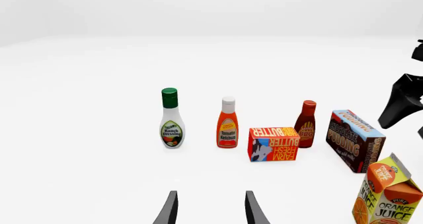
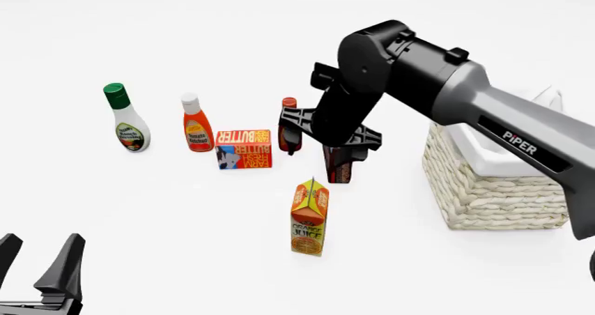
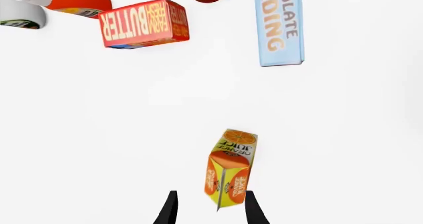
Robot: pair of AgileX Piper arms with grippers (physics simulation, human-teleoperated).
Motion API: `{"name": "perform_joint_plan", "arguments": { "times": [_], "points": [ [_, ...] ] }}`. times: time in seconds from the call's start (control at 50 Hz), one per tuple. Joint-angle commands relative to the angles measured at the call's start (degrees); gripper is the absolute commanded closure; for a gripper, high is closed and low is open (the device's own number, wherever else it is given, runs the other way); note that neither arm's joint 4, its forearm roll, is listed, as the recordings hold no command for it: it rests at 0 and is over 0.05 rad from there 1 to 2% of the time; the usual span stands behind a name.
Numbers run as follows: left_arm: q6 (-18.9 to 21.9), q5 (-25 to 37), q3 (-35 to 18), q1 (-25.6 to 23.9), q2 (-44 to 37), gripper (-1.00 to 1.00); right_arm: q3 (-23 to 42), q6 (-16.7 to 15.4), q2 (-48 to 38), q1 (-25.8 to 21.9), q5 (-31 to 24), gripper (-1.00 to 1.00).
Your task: Pick the orange juice and place it in the basket.
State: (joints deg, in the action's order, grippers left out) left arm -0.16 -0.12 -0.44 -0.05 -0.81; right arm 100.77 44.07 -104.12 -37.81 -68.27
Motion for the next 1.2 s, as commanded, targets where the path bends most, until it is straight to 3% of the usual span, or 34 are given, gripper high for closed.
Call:
{"name": "perform_joint_plan", "arguments": {
  "times": [0.02,0.28,0.42,0.52,1.0,1.2],
  "points": [
    [0.0,-0.02,0.05,0.0,0.06,-1.0,0.97,-0.81,-1.04,0.28,-1.58,-1.0],
    [0.02,-0.02,0.05,0.01,0.05,-1.0,0.24,0.36,-2.12,-0.39,-1.21,-1.0],
    [0.01,-0.02,0.05,0.01,0.04,-1.0,-0.24,-0.02,-2.66,-0.09,-0.97,-1.0],
    [0.0,-0.02,0.05,0.0,0.07,-1.0,-0.56,-2.36,-3.69,1.98,-1.53,-1.0],
    [0.02,-0.02,0.05,0.01,0.07,-1.0,-1.86,-1.76,-3.62,0.56,-1.6,-1.0],
    [0.02,-0.02,0.05,0.01,0.05,-1.0,-1.04,-5.32,-6.4,2.67,-1.63,-1.0]
  ]
}}
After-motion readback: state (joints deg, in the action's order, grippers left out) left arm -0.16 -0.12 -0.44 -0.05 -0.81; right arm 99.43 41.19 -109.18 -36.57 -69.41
